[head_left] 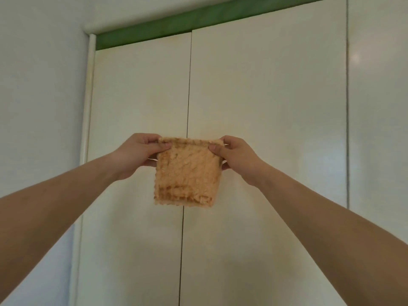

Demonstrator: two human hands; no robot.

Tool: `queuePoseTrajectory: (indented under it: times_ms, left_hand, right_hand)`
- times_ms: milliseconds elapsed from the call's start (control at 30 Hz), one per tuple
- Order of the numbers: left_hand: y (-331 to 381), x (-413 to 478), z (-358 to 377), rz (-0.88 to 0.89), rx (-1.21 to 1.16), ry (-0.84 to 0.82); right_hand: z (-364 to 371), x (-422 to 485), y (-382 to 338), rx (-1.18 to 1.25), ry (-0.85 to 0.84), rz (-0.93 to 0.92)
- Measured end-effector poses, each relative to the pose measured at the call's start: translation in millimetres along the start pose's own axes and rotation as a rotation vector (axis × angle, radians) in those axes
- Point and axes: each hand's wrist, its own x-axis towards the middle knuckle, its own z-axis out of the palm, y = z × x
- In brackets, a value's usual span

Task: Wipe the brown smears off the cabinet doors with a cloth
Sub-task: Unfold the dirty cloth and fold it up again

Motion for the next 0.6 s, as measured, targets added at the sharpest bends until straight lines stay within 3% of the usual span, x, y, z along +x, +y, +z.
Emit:
queuePoseTrajectory:
  times_ms: [233, 467, 600]
  left_hand:
    - [28, -24, 12, -0.011, 0.036, 0.136]
    - [52, -60, -6, -0.029, 0.107, 0.217]
    - [63, -89, -27, -0.013, 0.117, 0.309]
  right_hand:
    - [20, -3, 2, 0.282, 0.008, 0.133]
    - [51, -15, -8, 0.412, 0.022, 0.076]
    - [79, -30, -27, 0.533, -0.073, 0.105]
